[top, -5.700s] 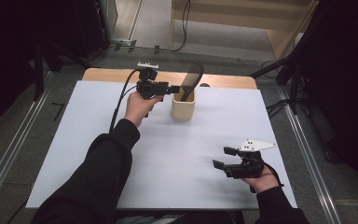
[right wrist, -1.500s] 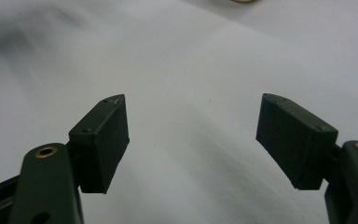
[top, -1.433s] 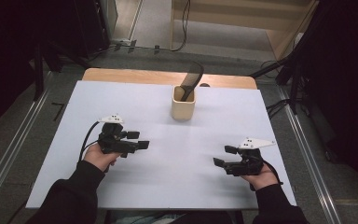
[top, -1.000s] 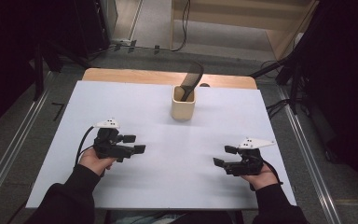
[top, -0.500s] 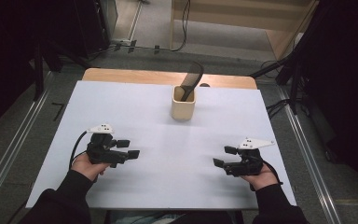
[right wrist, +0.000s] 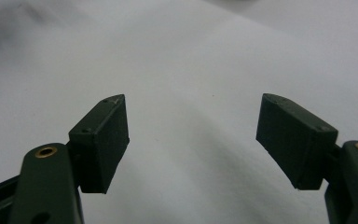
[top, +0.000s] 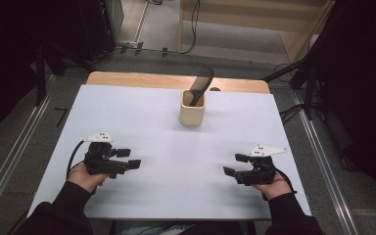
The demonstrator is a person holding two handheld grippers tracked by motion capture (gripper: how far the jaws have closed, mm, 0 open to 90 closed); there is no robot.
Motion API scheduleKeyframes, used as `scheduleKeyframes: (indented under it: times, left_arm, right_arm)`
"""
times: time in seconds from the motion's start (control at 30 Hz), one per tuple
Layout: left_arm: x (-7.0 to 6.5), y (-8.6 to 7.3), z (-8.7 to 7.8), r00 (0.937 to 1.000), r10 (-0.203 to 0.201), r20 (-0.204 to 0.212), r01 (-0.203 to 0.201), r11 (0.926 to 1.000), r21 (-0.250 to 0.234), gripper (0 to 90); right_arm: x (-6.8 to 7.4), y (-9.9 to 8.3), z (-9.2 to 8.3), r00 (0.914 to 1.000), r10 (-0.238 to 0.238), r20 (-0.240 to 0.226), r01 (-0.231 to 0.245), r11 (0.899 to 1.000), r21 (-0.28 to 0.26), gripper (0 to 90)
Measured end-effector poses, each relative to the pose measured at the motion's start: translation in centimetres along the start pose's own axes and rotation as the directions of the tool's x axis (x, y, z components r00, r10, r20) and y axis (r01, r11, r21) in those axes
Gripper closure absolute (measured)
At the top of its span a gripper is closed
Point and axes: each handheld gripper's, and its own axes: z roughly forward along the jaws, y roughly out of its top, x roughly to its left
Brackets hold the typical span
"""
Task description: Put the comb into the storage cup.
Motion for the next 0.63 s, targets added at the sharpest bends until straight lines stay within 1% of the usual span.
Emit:
scheduleKeyframes:
  times: [0.3, 0.4, 0.6, 0.63]
  left_arm:
    - [0.28, -0.25, 0.04, 1.0000, -0.006, -0.001, 0.006, 0.9999, 0.012, 29.2]
    - [0.38, -0.22, 0.22, 1.0000, 0.002, -0.004, -0.002, 0.9996, 0.029, 29.2]
    - [0.42, -0.22, 0.26, 1.0000, -0.002, 0.000, 0.002, 0.9996, 0.029, 29.2]
    - [0.43, -0.22, 0.34, 1.0000, -0.003, -0.006, 0.003, 0.9995, 0.031, 29.2]
  right_arm:
    - [0.04, 0.03, 0.05, 1.0000, 0.002, -0.003, -0.002, 1.000, 0.001, 23.4]
    - [0.09, 0.01, 0.07, 1.0000, 0.001, -0.002, -0.001, 1.000, 0.004, 23.5]
    - [-0.02, 0.00, 0.15, 1.0000, -0.001, -0.002, 0.001, 1.000, 0.007, 23.4]
    - [-0.06, 0.01, 0.20, 1.0000, 0.000, -0.001, 0.000, 1.000, 0.006, 23.4]
